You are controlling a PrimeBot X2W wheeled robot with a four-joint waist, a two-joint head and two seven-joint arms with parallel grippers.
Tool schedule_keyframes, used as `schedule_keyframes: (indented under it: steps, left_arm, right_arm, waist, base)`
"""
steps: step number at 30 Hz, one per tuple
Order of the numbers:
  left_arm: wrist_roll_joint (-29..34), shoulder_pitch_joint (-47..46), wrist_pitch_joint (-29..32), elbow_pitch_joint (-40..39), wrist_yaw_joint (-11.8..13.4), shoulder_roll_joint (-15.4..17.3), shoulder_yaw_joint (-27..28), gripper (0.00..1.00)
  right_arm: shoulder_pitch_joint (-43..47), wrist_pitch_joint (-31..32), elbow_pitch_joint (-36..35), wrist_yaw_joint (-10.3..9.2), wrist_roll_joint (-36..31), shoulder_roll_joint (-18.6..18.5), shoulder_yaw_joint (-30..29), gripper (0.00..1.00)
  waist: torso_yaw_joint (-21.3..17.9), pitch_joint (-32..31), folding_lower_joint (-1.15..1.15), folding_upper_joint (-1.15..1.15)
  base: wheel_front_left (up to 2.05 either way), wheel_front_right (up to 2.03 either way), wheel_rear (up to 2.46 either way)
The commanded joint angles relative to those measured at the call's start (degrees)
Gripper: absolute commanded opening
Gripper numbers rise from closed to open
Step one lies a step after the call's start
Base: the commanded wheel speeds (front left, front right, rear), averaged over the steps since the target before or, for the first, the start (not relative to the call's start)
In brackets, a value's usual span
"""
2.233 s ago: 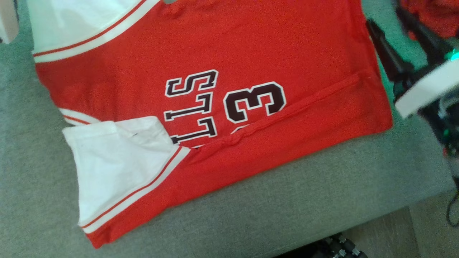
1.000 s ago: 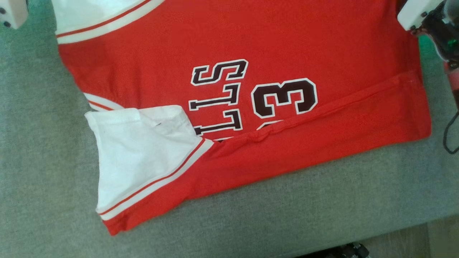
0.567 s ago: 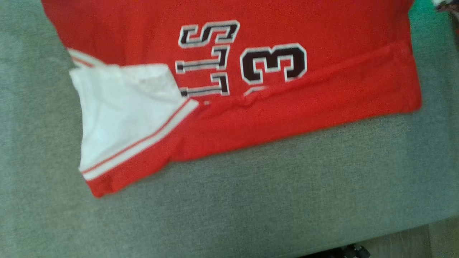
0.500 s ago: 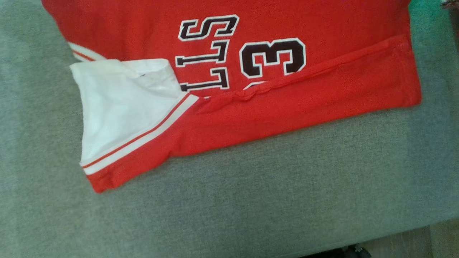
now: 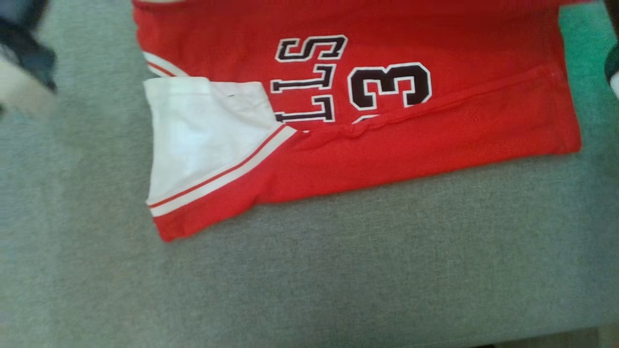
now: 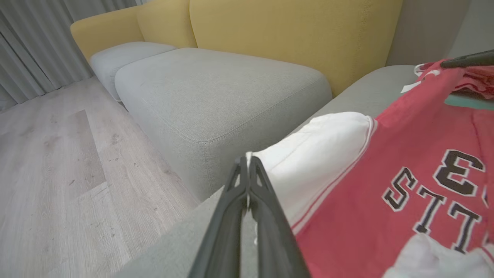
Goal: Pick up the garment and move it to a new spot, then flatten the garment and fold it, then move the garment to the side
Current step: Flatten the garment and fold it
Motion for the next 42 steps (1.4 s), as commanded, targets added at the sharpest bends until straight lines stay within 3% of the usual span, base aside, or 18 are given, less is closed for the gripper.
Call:
schedule_keyframes:
  steps: [1, 10, 16, 17, 18, 19, 20, 24, 28, 31, 33, 34, 36, 42]
  left_arm:
    - [-0.1, 0.3, -1.1, -2.7, 1.4, 4.0, 2.3, 0.0]
    - [-0.6, 13.2, -2.7, -14.6, 8.3, 8.5, -1.4, 0.0]
    - [0.8, 20.1, -3.7, -17.2, 12.1, 7.4, -2.6, 0.0]
    - [0.8, 21.3, -3.9, -17.0, 12.6, 6.6, -2.7, 0.0]
    - [0.8, 22.5, -4.2, -16.7, 13.1, 5.6, -2.8, 0.0]
    - [0.7, 23.6, -4.4, -16.3, 13.7, 4.6, -2.9, 0.35]
    - [0.7, 24.7, -4.6, -15.6, 14.5, 3.4, -2.9, 1.0]
    - [1.0, 29.1, -5.4, -12.3, 20.5, -2.4, 0.1, 1.0]
    - [5.8, 36.2, -5.5, -11.9, 27.5, -10.5, 11.0, 1.0]
    - [11.5, 43.2, -5.5, -12.5, 30.2, -16.8, 19.6, 1.0]
    - [15.4, 47.8, -5.5, -13.4, 30.5, -21.2, 25.3, 1.0]
    - [15.4, 47.8, -5.5, -13.4, 30.5, -21.2, 25.3, 1.0]
    - [20.4, 51.7, -5.5, -13.8, 29.8, -24.8, 29.4, 1.0]
    - [31.6, 60.4, -5.5, -15.1, 26.4, -34.3, 38.5, 1.0]
  right_arm:
    - [3.1, -0.7, -2.1, -0.05, 0.4, -3.0, -1.1, 0.0]
    - [15.0, -2.0, -5.7, -0.05, 0.3, -4.7, -5.0, 0.0]
    - [21.3, -2.5, -7.5, -0.05, -1.3, -3.0, -7.2, 0.0]
    - [22.2, -2.6, -7.6, -0.05, -1.7, -2.4, -7.5, 0.12]
    - [22.9, -2.6, -7.7, -0.05, -2.2, -1.7, -7.7, 0.42]
    - [23.6, -2.8, -7.5, -0.05, -2.7, -0.9, -8.0, 1.0]
    - [24.2, -3.0, -7.3, -0.05, -3.3, 0.0, -8.3, 1.0]
    - [26.8, -6.4, -6.1, -0.05, -7.3, 3.3, -10.6, 1.0]
    - [30.5, -11.7, -5.5, -0.05, -12.8, 7.1, -14.1, 1.0]
    - [33.5, -14.8, -5.8, -0.05, -15.2, 11.0, -17.2, 1.0]
    - [34.8, -15.6, -5.3, -0.05, -16.4, 13.2, -19.1, 1.0]
    - [34.8, -15.6, -5.3, -0.05, -16.4, 13.2, -19.1, 1.0]
    - [35.2, -15.6, -3.9, -0.05, -17.9, 14.7, -21.5, 1.0]
    - [32.0, -13.8, 2.2, -0.05, -22.7, 18.5, -30.2, 1.0]
  waist:
    - [1.2, -1.3, 0.0, 0.0]
    - [3.0, -3.8, 0.0, 0.0]
    - [3.5, -4.0, 0.0, 0.0]
    - [3.5, -4.0, 0.0, 0.0]
    - [3.5, -4.1, 0.0, 0.0]
    - [3.5, -4.2, 0.0, 0.0]
    - [3.5, -4.4, 0.0, 0.0]
    - [3.8, -5.6, 0.0, 0.0]
    - [4.7, -7.0, 0.0, 0.0]
    - [5.6, -8.2, 0.0, 0.0]
    - [6.6, -9.0, 0.0, 0.0]
    - [6.6, -9.0, 0.0, 0.0]
    - [7.8, -9.9, 0.0, 0.0]
    - [11.4, -11.5, 0.0, 0.0]
  base:
    - [0.0, 0.0, 0.0]
    - [0.0, 0.0, 0.0]
    - [0.0, 0.0, 0.0]
    - [0.0, 0.0, 0.0]
    - [0.0, 0.0, 0.0]
    - [0.0, 0.0, 0.0]
    - [0.0, 0.0, 0.0]
    - [0.0, 0.0, 0.0]
    - [0.0, 0.0, 0.0]
    - [0.0, 0.0, 0.0]
    - [0.0, 0.0, 0.0]
    - [0.0, 0.0, 0.0]
    - [0.0, 0.0, 0.0]
    - [0.0, 0.0, 0.0]
